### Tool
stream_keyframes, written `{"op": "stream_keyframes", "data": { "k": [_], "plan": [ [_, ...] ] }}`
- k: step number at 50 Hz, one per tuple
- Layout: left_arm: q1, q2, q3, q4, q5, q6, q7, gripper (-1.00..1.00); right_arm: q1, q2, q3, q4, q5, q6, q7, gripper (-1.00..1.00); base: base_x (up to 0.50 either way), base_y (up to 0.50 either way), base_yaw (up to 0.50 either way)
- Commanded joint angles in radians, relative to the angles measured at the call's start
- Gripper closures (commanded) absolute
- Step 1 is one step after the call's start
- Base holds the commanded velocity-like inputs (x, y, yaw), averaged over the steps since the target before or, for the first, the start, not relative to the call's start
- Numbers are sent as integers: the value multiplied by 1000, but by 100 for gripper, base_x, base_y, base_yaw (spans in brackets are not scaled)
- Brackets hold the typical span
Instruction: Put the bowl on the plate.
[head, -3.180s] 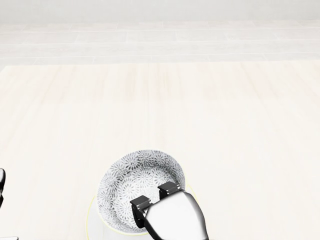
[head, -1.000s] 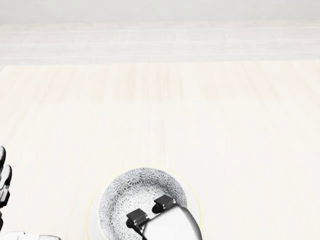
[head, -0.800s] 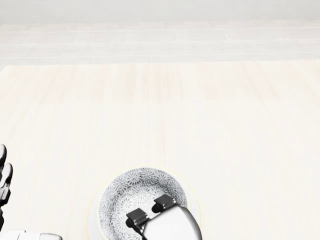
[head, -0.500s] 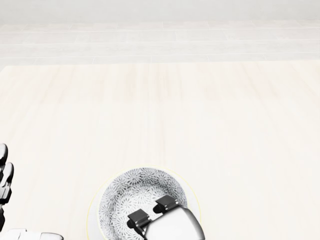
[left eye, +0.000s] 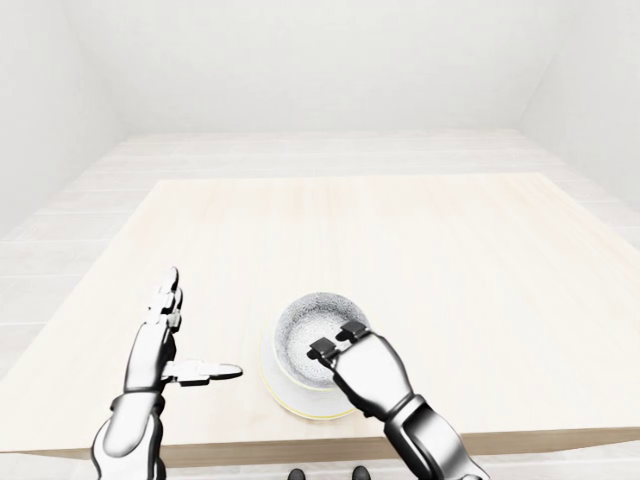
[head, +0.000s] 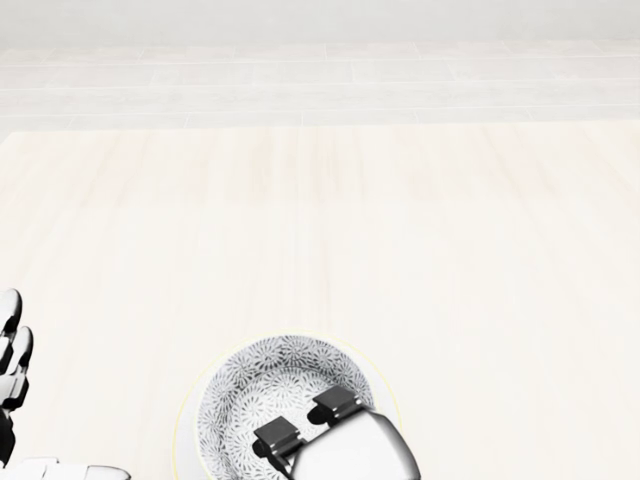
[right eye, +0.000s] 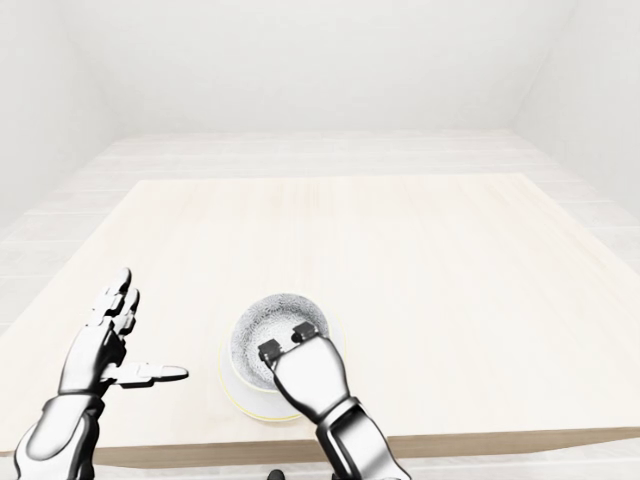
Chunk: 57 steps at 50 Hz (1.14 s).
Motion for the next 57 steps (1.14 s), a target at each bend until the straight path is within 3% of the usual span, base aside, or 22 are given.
{"op": "stream_keyframes", "data": {
  "k": [1, 9, 18, 26, 29, 37, 42, 53, 57],
  "plan": [
    [-5, 1, -9, 14, 3, -7, 5, -100, 23, -11, -2, -87, 1, 0, 46, -15, 0, 0, 0],
    [-13, 5, -19, 27, 7, -10, 13, -100, 38, -19, -14, -159, 7, 0, 80, -16, 0, 0, 0],
    [-18, 8, -29, 26, 9, -4, 20, -100, 72, -34, -86, -263, 66, 0, 112, -17, 0, 0, 0],
    [-21, 14, -27, 14, 5, 10, 20, -100, 75, -42, -245, -340, 176, 0, 171, -17, 0, 0, 0],
    [-20, 16, -26, 17, 6, 5, 20, -100, 73, -46, -307, -336, 203, 0, 173, -18, 0, 0, 0],
    [-19, 18, -14, -1, -1, 12, 14, -100, 41, 30, -469, -316, 295, 0, 179, -18, 0, 0, 0],
    [-20, 19, -5, -20, -3, 12, 8, -100, 32, 87, -565, -295, 374, 0, 137, -32, 0, 0, 0],
    [-29, 20, 5, -33, -1, 12, 4, -100, -3, 176, -650, -308, 512, 0, 140, -98, 0, 0, 0],
    [-26, 20, 7, -32, -1, 12, 2, -100, -26, 193, -666, -311, 569, 0, 123, -100, 0, 0, 0]
  ]
}}
